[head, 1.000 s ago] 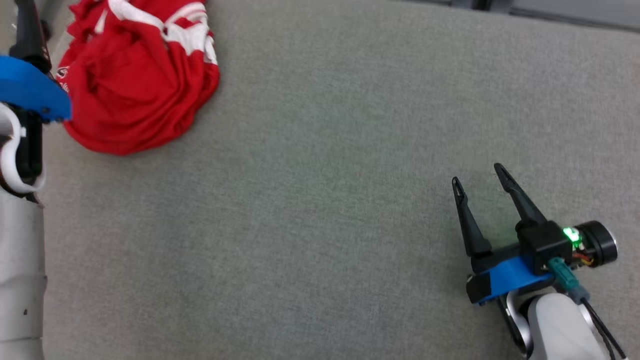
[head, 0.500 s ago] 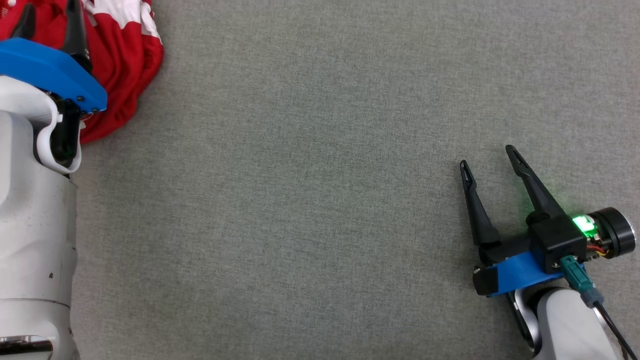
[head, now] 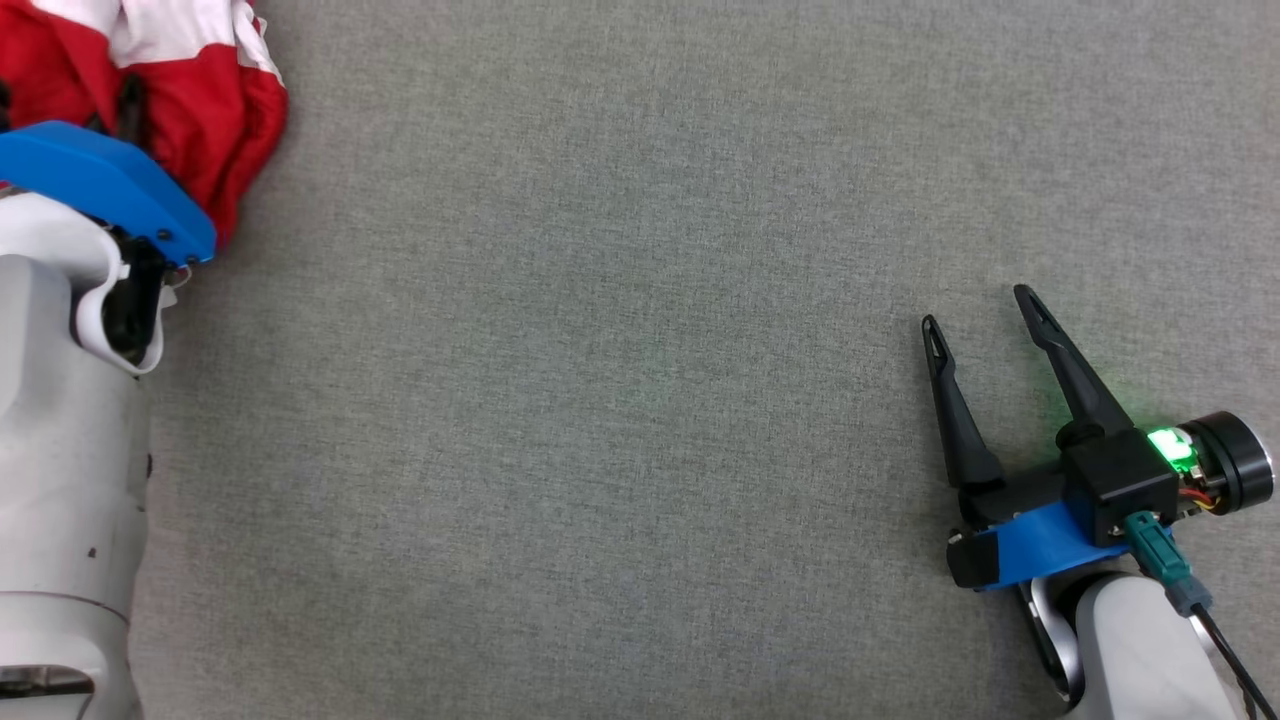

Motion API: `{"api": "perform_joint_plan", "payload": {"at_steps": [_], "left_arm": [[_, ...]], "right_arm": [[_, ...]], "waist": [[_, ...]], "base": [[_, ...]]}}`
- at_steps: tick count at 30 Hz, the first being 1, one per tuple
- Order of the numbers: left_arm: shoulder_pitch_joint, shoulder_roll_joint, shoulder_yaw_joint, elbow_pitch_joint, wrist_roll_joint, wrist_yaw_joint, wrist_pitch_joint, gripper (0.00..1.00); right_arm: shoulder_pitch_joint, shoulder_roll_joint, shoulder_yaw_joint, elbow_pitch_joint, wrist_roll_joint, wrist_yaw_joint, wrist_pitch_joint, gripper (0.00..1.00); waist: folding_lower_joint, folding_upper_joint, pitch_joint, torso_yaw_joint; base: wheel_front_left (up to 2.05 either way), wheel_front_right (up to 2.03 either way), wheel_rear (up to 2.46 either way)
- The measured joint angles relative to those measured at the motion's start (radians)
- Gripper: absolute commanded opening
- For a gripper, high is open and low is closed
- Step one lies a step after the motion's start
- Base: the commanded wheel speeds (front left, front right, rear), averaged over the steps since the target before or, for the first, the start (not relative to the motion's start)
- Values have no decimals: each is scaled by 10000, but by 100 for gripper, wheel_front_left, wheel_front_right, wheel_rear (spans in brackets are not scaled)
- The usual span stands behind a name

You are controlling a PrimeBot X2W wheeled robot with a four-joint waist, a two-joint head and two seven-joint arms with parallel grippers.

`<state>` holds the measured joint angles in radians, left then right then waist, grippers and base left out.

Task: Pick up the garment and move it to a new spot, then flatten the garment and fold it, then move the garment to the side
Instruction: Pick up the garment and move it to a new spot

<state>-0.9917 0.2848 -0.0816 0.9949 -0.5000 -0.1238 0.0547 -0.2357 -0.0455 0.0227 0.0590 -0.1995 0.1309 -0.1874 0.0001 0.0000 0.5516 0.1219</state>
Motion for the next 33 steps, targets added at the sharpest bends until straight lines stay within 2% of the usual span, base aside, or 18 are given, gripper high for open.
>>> {"api": "perform_joint_plan", "payload": {"at_steps": [12,17,22,28,33], "left_arm": [[-123,784,-587,-54,270,-8,-926,0],[-131,1039,-1421,-1005,621,-21,-972,0],[47,1087,-2479,-2531,669,-23,-545,0],[244,631,-3425,-4460,251,-54,25,0],[668,-525,-3925,-5565,-40,-52,-148,0]], "right_arm": [[-25,-21,17,1091,531,-2,-368,100],[143,-23,-96,1743,986,-2,-564,100],[478,-27,-211,2362,1409,-2,-692,100],[822,-25,-418,2790,1862,-2,-736,100],[925,-29,-780,2654,2029,-2,-740,100]], "waist": [[-1,0,-1230,147],[-3,0,-2182,115],[-3,0,-3183,-170],[-4,0,-4053,-990],[-3,0,-4386,-1741]], "base": [[0,0,0],[0,0,0],[0,0,0],[0,0,0],[0,0,0]]}}
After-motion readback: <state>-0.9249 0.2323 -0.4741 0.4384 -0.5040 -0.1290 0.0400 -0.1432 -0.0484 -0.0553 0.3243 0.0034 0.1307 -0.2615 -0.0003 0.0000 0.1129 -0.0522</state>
